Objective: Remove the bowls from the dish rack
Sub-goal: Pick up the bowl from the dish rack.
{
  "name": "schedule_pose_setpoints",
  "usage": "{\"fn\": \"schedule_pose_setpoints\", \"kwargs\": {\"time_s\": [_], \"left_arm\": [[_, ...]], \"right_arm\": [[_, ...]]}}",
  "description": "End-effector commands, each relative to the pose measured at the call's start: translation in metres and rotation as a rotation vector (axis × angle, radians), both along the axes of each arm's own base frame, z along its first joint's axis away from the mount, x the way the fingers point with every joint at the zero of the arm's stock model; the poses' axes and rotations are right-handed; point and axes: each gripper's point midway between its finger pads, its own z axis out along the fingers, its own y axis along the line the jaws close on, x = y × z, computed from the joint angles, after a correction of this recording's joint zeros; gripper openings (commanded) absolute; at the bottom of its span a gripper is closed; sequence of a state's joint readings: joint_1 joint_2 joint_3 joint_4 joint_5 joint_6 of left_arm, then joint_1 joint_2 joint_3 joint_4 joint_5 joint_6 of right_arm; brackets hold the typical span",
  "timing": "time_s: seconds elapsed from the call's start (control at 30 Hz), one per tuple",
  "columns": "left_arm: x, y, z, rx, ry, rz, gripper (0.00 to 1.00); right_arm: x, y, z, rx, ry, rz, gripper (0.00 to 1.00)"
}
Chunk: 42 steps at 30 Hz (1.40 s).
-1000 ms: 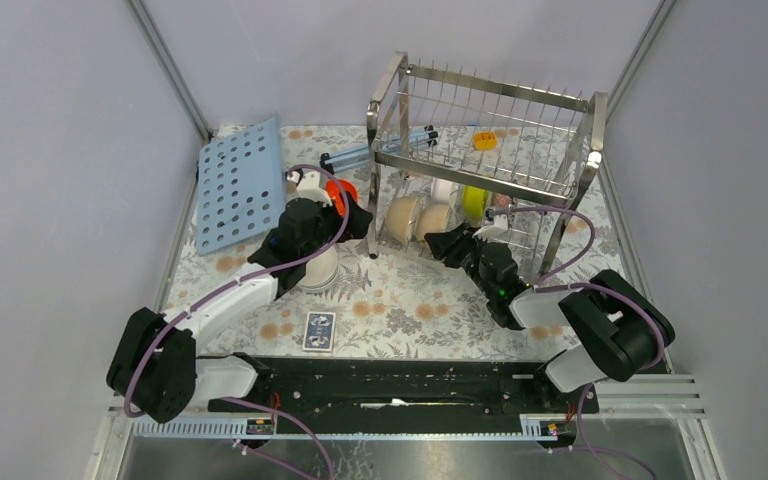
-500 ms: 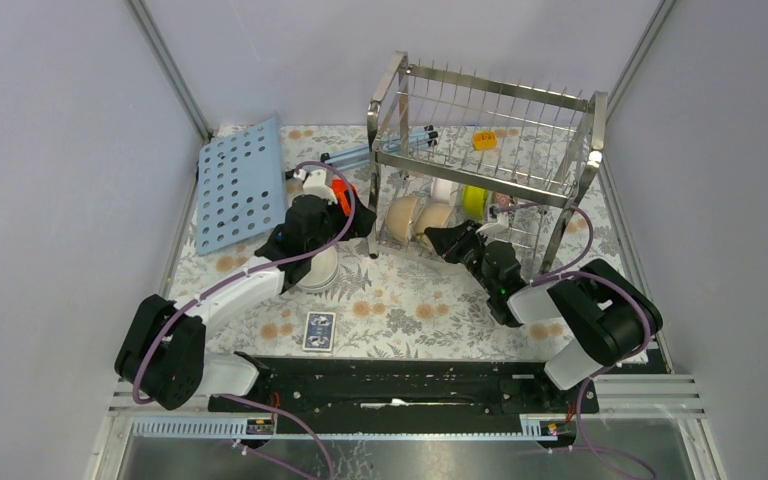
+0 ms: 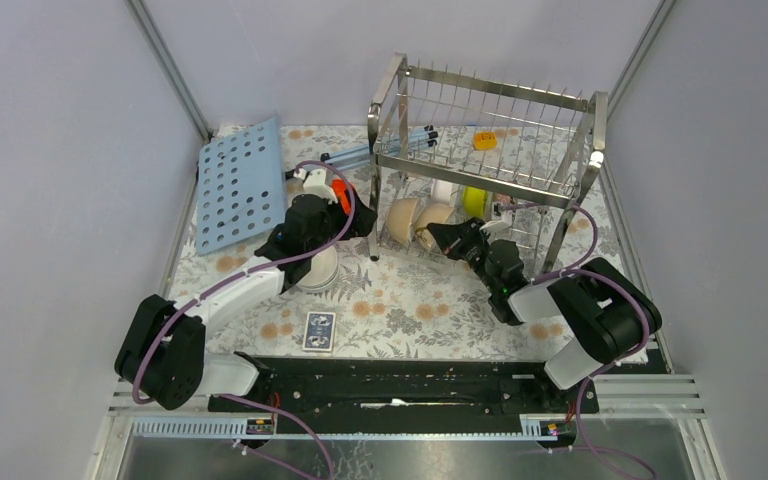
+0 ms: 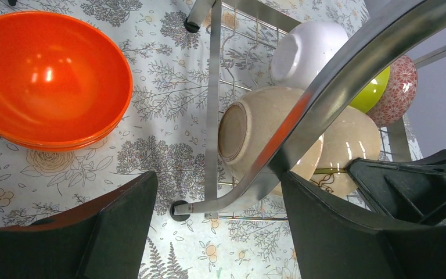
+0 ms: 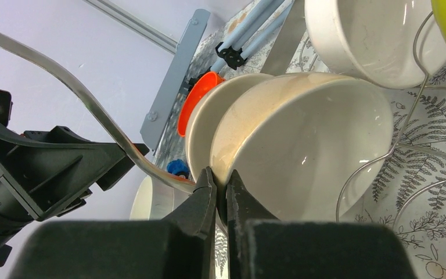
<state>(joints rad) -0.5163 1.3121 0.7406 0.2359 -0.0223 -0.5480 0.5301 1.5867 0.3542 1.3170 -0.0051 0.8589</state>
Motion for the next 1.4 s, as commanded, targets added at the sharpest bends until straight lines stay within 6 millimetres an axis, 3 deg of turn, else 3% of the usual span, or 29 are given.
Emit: {"fn": "schedule_pose_setpoints", "kwargs": {"time_s": [0.0, 0.27, 0.47, 1.37], "left_arm": [[0.01, -0.006, 0.043, -0.062, -0.107, 0.003, 0.82], [0.006, 0.002, 0.052, -0.071, -0.132, 0.03, 0.82], [0.006, 0.006, 0.049, -0.052, -0.132, 0.045, 0.82], [0.002, 0.011, 0.052, -0.057, -0.138, 0.058, 0.82]], "right_arm": [[-0.009, 0.005, 0.017, 0.098, -0.006, 0.047, 0.0], [-0.01, -0.002, 0.054, 0.171, -0.08, 0.032, 0.0], [-0.012, -0.013, 0.065, 0.182, -0.099, 0.004, 0.0], [-0.024, -0.042, 0.074, 0.25, -0.124, -0.011, 0.0]]}}
